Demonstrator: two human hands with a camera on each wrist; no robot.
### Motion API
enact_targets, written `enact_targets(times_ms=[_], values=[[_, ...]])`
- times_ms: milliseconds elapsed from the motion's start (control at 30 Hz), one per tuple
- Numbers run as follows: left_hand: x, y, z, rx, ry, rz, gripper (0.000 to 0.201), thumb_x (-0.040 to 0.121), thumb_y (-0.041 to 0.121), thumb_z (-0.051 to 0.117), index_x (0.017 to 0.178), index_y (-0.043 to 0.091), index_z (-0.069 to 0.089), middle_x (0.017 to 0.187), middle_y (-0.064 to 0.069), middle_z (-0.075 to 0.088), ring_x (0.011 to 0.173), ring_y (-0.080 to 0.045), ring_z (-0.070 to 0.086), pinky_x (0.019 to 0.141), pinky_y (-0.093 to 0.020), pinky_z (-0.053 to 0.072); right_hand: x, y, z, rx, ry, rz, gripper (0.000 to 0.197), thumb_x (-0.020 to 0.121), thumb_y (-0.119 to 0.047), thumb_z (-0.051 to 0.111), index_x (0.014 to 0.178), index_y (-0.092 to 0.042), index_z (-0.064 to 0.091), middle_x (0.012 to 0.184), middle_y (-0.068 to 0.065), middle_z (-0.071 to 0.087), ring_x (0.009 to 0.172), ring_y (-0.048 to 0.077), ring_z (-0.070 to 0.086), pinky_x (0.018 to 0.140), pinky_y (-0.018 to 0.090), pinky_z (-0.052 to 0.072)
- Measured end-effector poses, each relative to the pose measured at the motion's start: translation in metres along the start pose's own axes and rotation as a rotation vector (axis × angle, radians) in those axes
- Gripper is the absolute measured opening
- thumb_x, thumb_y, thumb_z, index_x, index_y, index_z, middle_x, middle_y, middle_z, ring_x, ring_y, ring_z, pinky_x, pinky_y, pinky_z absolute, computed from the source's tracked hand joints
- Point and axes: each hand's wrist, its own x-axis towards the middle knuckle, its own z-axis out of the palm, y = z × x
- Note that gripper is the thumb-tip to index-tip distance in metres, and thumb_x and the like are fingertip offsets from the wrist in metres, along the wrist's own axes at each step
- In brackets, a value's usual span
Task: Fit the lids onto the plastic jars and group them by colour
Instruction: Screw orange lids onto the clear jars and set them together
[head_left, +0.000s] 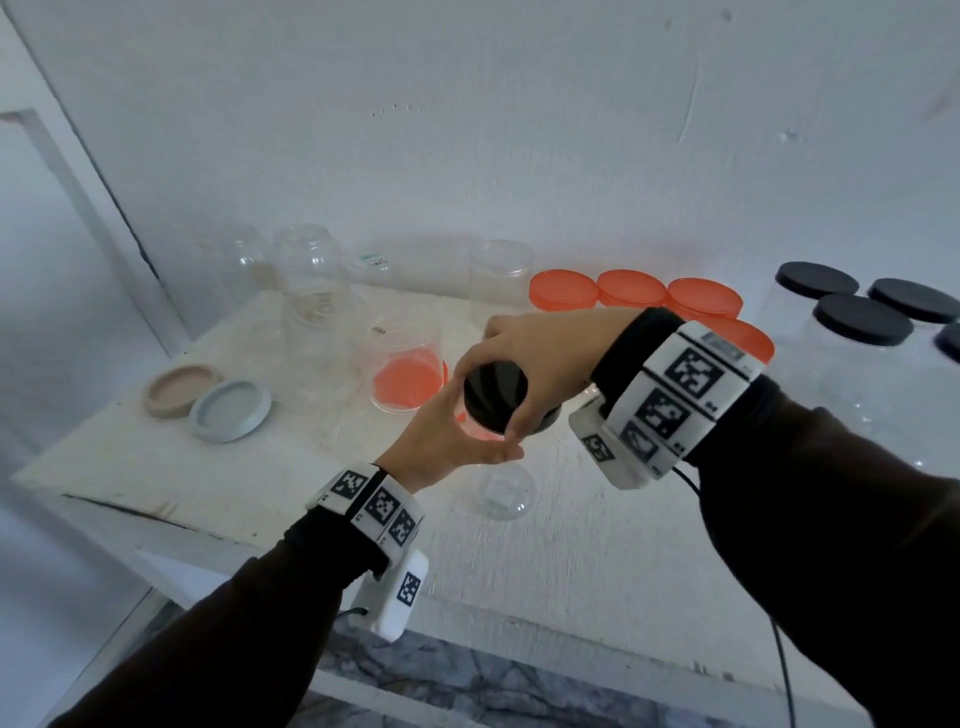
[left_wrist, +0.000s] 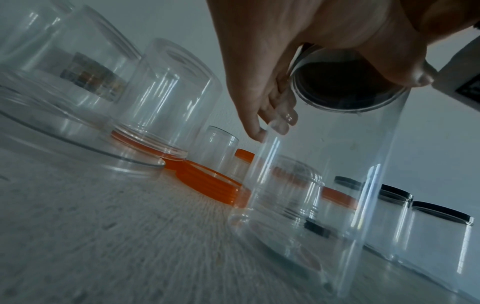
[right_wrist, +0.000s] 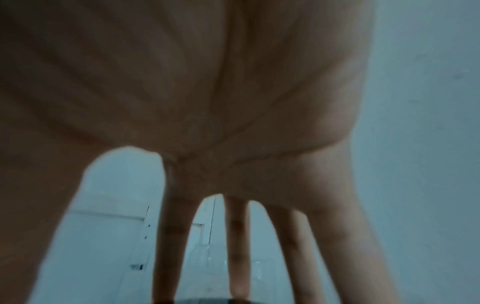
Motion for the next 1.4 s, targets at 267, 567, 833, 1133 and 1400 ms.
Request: enact_targets(times_ms=[267, 567, 833, 1133, 1400], values=[[-0.002, 0.002, 0.004, -0.039, -0.009, 0.008, 0.075, 0.056, 0.021, 0.083, 0.123, 0.018, 0.049, 0.11, 0.007, 0.064, 0.101, 0.001, 0.059, 0.079, -0.009, 0.044, 0.0, -0.003, 0.013, 0.003, 0.26, 0.066, 0.055, 0.07, -0.059, 0.067, 0.105, -0.019, 0.056, 0.088, -0.004, 0.055, 0.061, 0.005, 0.049, 0.046, 0.018, 0.035], [0.0, 0.004, 0.002, -0.032, -0.035, 0.032, 0.081, 0.055, 0.026, 0.085, 0.125, 0.029, 0.045, 0.116, 0.01, 0.06, 0.109, 0.003, 0.054, 0.09, -0.013, 0.043, -0.006, 0.007, 0.003, 0.1, 0.011, -0.021, 0.07, 0.068, -0.04, 0.076, 0.13, -0.039, 0.043, 0.113, -0.009, 0.042, 0.107, 0.015, 0.045, 0.084, 0.031, 0.044], [-0.002, 0.002, 0.003, -0.03, -0.018, 0.012, 0.085, 0.051, 0.034, 0.086, 0.125, 0.021, 0.047, 0.114, 0.007, 0.062, 0.106, -0.001, 0.057, 0.088, -0.018, 0.044, 0.0, 0.0, 0.019, -0.045, 0.281, 0.088, 0.068, 0.071, -0.067, 0.06, 0.121, -0.022, 0.053, 0.102, -0.002, 0.057, 0.09, 0.017, 0.055, 0.066, 0.026, 0.041], [-0.002, 0.002, 0.005, -0.012, 0.005, 0.018, 0.083, 0.051, 0.033, 0.086, 0.124, 0.02, 0.048, 0.113, 0.006, 0.062, 0.105, -0.004, 0.058, 0.087, -0.02, 0.045, -0.003, 0.002, 0.022, -0.009, 0.353, 0.04, 0.06, 0.07, -0.061, 0.066, 0.115, -0.022, 0.058, 0.093, -0.003, 0.054, 0.083, 0.014, 0.052, 0.058, 0.018, 0.037], [-0.003, 0.004, 0.005, 0.023, 0.011, 0.051, 0.077, 0.057, 0.022, 0.088, 0.122, 0.028, 0.046, 0.112, 0.011, 0.06, 0.104, 0.004, 0.055, 0.087, -0.013, 0.043, -0.012, 0.008, 0.011, 0.101, 0.111, -0.025, 0.068, 0.071, -0.047, 0.073, 0.132, -0.037, 0.044, 0.115, -0.007, 0.044, 0.105, 0.012, 0.044, 0.084, 0.026, 0.04]])
